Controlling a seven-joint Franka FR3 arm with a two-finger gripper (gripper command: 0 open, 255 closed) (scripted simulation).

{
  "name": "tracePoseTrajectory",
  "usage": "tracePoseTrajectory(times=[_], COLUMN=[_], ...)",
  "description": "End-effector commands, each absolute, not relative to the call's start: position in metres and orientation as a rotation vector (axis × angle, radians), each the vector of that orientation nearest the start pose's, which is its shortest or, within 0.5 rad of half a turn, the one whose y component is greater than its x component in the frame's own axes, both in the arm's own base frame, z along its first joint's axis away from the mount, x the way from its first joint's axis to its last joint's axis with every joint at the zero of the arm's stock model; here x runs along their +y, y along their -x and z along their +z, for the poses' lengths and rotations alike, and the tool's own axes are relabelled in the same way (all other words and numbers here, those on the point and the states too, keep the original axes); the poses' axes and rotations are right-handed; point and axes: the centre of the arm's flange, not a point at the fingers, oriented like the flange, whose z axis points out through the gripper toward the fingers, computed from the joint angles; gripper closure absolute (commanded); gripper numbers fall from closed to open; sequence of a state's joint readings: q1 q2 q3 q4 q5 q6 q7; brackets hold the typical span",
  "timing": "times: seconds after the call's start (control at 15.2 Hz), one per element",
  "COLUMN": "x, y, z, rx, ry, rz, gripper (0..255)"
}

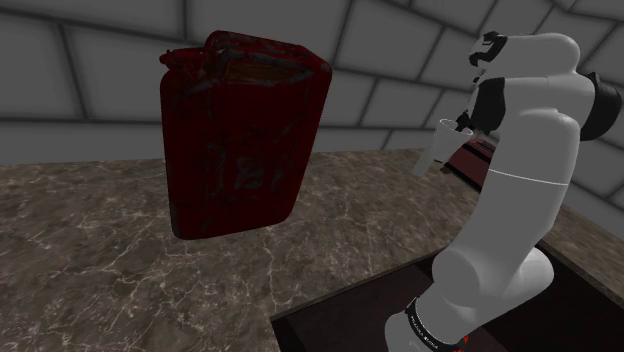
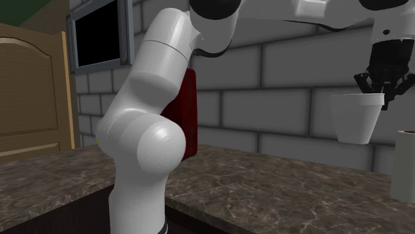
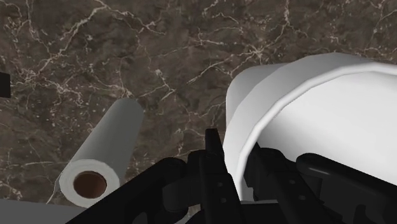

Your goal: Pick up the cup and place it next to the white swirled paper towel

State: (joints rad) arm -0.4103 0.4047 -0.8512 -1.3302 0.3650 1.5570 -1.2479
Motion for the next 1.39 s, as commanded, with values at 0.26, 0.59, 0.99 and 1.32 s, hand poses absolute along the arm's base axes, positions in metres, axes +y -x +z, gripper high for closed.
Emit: tracePoseTrajectory(times=[0.26, 0.59, 0.99, 1.32], x=[-0.558, -0.558, -0.558, -0.558], y=[-0.321, -0.321, -0.321, -0.321], z=[0.525, 0.498, 0.467, 0.44], rx=[-0.027, -0.027, -0.027, -0.027], ry=[3.076, 3.076, 3.076, 3.076], rz=[-0.07, -0.07, -0.07, -0.07], gripper=[255, 255, 255, 255])
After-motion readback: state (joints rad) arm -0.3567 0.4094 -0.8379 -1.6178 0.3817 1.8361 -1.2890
